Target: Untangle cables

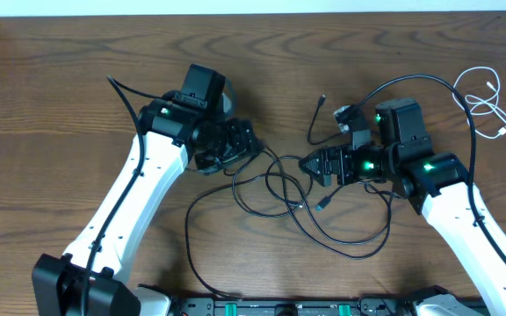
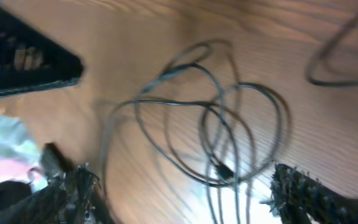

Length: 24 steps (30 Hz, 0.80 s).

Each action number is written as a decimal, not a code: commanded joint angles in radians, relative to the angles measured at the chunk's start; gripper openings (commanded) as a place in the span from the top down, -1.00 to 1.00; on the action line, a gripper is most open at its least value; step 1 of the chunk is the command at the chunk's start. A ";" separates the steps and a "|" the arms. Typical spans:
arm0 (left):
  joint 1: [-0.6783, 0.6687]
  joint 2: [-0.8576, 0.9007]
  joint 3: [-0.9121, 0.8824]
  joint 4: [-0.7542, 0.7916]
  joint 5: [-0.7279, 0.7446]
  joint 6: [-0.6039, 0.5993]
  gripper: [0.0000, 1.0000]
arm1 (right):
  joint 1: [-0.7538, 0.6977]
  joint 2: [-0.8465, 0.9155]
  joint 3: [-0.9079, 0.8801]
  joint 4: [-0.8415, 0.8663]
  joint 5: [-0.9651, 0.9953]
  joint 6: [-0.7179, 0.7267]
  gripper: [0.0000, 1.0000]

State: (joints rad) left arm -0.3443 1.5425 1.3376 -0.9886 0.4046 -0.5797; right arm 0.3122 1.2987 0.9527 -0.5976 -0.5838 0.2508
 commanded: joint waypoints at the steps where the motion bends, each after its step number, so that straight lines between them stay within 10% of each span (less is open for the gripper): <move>1: -0.006 -0.011 -0.008 -0.050 -0.122 0.127 -0.22 | -0.003 0.031 0.011 -0.005 0.080 -0.012 -0.68; 11: -0.053 -0.005 -0.117 -0.048 -0.129 0.299 -0.01 | 0.036 0.178 0.011 0.071 0.024 0.006 -0.23; 24: -0.067 0.018 -0.291 0.286 -0.139 0.367 -0.01 | 0.056 0.246 0.011 0.116 0.024 0.086 -0.20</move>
State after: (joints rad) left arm -0.4095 1.5482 1.0737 -0.7399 0.2848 -0.2592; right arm 0.3595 1.5433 0.9527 -0.4839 -0.5461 0.3195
